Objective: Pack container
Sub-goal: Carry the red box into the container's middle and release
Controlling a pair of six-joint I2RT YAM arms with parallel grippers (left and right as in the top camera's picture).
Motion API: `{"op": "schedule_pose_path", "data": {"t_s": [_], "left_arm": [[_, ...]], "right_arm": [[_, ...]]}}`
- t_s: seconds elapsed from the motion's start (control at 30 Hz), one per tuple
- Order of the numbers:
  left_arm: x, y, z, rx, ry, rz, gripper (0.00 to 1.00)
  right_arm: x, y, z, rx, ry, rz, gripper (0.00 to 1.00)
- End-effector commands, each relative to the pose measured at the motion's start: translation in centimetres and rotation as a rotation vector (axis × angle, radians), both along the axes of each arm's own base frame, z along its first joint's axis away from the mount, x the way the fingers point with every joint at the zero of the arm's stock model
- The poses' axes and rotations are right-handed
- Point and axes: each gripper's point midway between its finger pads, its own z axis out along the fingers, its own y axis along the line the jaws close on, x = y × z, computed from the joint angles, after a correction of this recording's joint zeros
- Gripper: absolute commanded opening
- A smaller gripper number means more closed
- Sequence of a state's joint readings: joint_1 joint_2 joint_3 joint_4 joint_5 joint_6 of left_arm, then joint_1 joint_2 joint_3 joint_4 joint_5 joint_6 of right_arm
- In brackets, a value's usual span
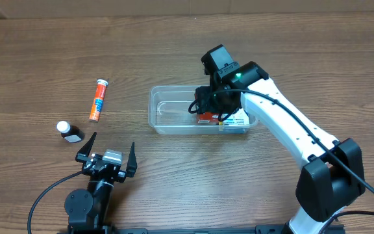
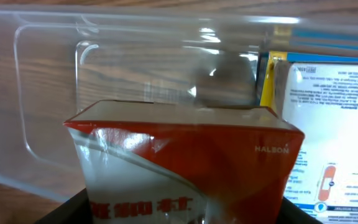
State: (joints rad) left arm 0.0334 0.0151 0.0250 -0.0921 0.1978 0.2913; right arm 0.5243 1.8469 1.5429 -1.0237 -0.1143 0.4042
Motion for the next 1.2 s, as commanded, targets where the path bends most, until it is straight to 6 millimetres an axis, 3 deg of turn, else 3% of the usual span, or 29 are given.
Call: {"op": "schedule_pose_path", "data": {"t_s": [0.0, 0.37, 0.63, 0.9, 1.1, 1.17], "left_arm": [[0.0, 0.0, 0.0, -0.007, -0.004, 0.001, 1.00], [0.0, 0.0, 0.0, -0.007, -0.004, 0.001, 1.00], [0.0, 0.0, 0.0, -0.007, -0.004, 0.001, 1.00], [0.0, 0.0, 0.0, -0.007, -0.004, 0.001, 1.00], [0.0, 0.0, 0.0, -0.007, -0.004, 0.001, 1.00], [0.0, 0.0, 0.0, -0.007, -0.004, 0.001, 1.00]], "right_arm": [[0.2, 0.1, -1.0, 0.003, -0.018, -0.015, 0.64], [0.7, 0.3, -3.4, 0.010, -0.032, -0.014, 0.64], [1.5, 0.8, -3.2, 0.029, -0.067, -0.012, 0.64], [1.3, 0.8, -5.5, 0.004, -0.016, -0.010, 0.64], [1.5, 0.9, -6.1, 0.002, -0.014, -0.010, 0.64], [1.4, 0.9, -6.1, 0.001, -0.012, -0.010, 0.69]]}}
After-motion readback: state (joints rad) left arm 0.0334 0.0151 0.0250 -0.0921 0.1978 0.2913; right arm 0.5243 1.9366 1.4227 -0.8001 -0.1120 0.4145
